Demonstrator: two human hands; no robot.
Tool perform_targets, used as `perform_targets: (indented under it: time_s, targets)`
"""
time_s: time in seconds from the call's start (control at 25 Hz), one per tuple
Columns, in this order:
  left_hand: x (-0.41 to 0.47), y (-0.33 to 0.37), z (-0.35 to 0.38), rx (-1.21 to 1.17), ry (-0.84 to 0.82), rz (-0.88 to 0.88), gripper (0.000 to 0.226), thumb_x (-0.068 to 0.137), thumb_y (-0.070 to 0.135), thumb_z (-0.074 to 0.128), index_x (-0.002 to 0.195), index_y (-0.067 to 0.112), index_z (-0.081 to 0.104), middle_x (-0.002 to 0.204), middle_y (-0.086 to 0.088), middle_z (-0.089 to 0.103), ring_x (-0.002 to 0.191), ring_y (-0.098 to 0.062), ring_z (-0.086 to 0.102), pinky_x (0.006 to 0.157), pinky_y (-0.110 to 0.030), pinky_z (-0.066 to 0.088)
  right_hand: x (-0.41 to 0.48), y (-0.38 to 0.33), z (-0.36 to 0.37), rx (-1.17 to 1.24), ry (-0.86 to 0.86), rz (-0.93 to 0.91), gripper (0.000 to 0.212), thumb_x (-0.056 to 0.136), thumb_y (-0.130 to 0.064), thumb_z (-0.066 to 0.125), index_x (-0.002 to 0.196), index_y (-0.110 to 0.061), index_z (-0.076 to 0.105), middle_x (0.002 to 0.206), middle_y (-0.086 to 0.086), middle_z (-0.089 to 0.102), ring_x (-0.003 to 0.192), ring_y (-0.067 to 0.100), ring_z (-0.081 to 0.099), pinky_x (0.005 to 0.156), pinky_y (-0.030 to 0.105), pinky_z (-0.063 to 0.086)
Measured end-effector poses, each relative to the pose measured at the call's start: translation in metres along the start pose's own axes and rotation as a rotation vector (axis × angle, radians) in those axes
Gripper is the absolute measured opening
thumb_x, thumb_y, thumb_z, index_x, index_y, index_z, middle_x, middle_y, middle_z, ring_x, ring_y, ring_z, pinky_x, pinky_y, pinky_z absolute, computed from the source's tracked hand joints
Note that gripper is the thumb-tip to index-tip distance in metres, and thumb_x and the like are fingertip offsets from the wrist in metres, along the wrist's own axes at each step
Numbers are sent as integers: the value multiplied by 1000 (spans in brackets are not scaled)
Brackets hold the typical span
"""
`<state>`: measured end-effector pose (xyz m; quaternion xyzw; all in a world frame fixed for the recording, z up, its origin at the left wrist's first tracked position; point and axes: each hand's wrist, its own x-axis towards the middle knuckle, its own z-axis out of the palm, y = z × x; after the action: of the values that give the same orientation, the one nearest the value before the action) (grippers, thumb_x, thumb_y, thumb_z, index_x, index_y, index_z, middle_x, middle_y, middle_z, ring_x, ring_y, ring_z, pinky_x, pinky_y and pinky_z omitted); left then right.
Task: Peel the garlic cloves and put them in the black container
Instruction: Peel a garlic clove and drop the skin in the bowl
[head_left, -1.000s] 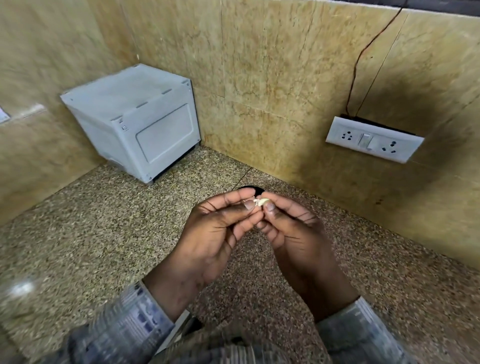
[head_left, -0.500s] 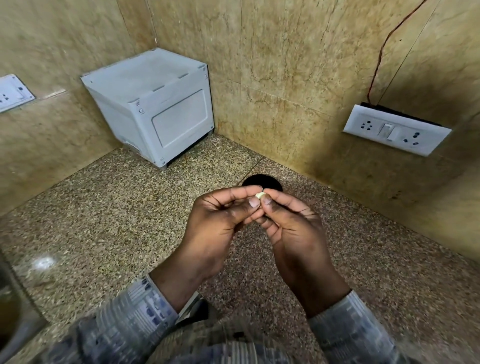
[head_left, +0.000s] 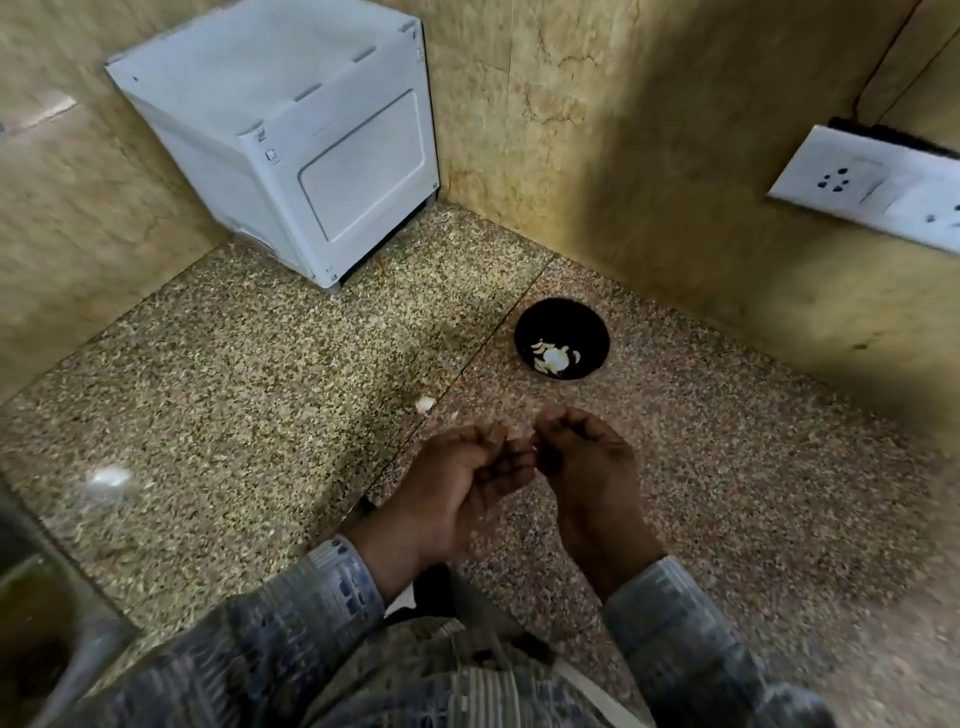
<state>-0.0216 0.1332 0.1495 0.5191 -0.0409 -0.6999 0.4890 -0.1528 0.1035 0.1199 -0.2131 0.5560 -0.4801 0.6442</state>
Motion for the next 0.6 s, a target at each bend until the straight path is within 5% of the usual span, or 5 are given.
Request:
perform_targets:
  time_s: [0.16, 0.36, 0.48, 0.6]
  targets:
    - [38, -12, -76, 27, 138, -166, 20, 99, -12, 49, 91, -5, 66, 89, -18, 72, 73, -22, 75, 63, -29, 63, 66, 49, -5, -30, 213, 305, 8, 95, 0, 66, 96, -4, 72, 84, 12, 71, 77, 22, 65, 66, 32, 58]
    - [70, -18, -129, 58, 207, -292, 22, 97, -16, 49, 88, -8, 68, 85, -21, 73, 82, -29, 71, 66, -33, 65, 122, 75, 3, -280, 279, 324, 33, 88, -2, 69, 57, -11, 73, 89, 29, 72, 76, 28, 65, 82, 49, 60]
    - [88, -17, -136, 82, 208, -364, 22, 97, -17, 48, 90, -11, 68, 84, -23, 72, 79, -31, 72, 61, -33, 62, 127, 85, 6, -248, 390, 251, 6, 88, 4, 74, 90, -2, 76, 78, 15, 74, 70, 26, 69, 66, 37, 62]
    - [104, -15, -139, 156, 165, -395, 26, 99, -13, 45, 94, -7, 69, 80, -20, 74, 70, -27, 73, 75, -35, 51, 113, 104, -3, -898, 255, -86, 14, 94, -10, 70, 104, -16, 79, 88, -1, 75, 81, 20, 72, 70, 24, 57]
